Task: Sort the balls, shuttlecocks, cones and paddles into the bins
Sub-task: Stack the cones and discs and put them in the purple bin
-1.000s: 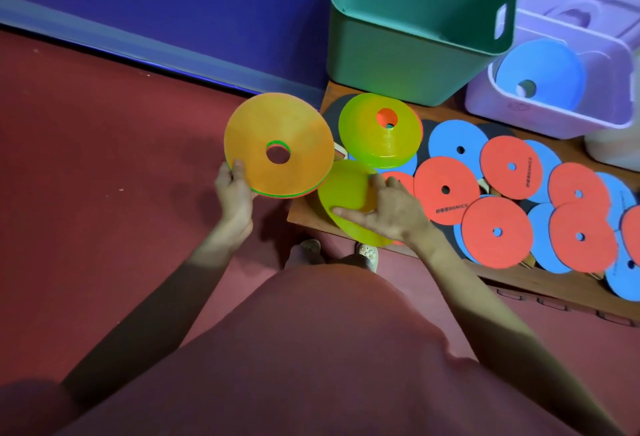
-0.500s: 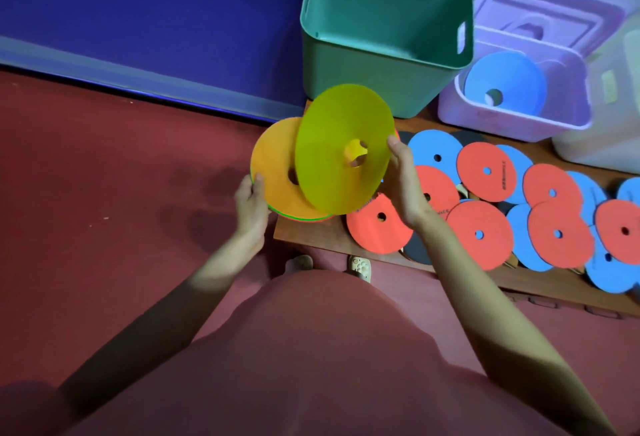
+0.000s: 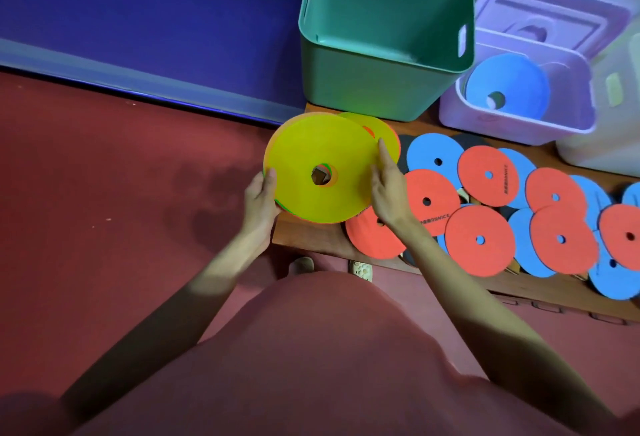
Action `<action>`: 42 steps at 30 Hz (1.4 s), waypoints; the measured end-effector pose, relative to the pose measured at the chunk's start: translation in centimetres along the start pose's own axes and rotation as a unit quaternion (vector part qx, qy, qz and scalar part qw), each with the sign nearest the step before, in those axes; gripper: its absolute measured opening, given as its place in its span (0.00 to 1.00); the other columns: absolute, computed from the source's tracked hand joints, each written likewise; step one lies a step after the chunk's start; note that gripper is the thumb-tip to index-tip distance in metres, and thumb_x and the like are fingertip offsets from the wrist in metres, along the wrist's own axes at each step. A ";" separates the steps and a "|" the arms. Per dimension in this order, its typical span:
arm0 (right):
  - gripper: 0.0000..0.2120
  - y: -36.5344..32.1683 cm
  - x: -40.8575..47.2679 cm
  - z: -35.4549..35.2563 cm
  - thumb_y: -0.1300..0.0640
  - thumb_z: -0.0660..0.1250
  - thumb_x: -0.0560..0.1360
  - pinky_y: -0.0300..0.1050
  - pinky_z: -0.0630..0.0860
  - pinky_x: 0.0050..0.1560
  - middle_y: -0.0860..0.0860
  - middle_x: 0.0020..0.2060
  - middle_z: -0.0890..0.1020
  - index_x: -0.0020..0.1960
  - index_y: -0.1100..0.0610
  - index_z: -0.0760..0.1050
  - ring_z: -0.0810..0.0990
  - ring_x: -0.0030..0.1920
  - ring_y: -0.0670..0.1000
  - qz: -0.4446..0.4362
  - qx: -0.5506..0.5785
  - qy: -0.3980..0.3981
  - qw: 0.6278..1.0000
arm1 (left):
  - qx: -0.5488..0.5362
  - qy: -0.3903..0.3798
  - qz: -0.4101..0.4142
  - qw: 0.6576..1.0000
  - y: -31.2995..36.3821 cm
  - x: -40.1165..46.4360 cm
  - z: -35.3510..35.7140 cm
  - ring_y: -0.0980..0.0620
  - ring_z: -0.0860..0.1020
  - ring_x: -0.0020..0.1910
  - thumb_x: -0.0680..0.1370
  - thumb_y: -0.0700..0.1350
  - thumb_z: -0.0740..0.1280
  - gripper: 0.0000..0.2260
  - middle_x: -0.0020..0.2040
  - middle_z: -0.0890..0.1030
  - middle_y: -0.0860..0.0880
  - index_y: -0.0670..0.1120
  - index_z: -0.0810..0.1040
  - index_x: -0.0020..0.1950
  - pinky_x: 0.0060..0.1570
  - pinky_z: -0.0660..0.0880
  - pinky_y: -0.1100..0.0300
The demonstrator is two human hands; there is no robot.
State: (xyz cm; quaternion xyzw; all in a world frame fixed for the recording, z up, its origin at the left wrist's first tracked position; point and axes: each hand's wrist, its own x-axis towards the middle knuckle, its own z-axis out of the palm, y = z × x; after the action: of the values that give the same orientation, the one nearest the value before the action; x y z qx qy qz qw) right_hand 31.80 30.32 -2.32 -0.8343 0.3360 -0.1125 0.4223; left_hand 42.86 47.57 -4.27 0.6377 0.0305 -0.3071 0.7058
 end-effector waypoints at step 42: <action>0.17 -1.4 -1.2 -10.7 0.51 0.54 0.80 0.43 0.71 0.55 0.57 0.49 0.79 0.58 0.62 0.74 0.76 0.48 0.45 0.047 0.147 0.097 0.983 | 0.155 -0.024 0.016 0.987 -0.9 5.0 4.5 0.49 0.75 0.47 0.72 0.60 0.61 0.12 0.46 0.78 0.46 0.53 0.75 0.43 0.53 0.74 0.36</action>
State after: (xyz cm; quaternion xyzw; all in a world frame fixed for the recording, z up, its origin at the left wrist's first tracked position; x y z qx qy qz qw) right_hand 26.56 24.96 5.48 -0.7314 0.3945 -0.2212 0.5104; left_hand 44.95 41.45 -6.39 0.7325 -0.0444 -0.3116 0.6037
